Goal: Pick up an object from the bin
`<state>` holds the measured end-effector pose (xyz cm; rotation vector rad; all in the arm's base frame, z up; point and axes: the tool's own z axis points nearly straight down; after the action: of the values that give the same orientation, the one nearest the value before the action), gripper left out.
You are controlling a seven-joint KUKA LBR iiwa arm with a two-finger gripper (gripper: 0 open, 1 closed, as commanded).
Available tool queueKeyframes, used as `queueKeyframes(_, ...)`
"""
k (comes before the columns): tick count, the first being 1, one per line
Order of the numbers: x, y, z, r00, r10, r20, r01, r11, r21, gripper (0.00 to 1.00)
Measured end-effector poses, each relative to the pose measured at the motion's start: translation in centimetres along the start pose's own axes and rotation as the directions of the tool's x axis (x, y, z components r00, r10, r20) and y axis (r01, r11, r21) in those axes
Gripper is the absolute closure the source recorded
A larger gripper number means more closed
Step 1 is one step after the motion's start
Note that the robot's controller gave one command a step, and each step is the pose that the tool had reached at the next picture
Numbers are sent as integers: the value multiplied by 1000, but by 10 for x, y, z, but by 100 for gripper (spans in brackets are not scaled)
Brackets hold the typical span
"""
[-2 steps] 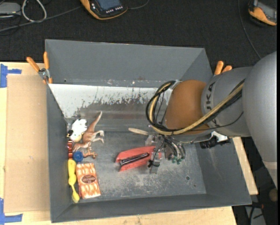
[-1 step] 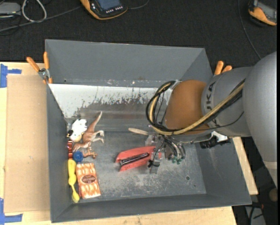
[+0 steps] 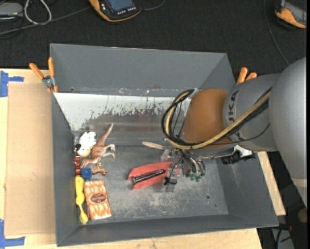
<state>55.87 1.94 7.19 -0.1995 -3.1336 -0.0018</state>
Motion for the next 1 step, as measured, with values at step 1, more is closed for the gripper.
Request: queueKeyframes(1, 4, -2, -11, 1000, 21, -1, -21, 1000, 0, 100)
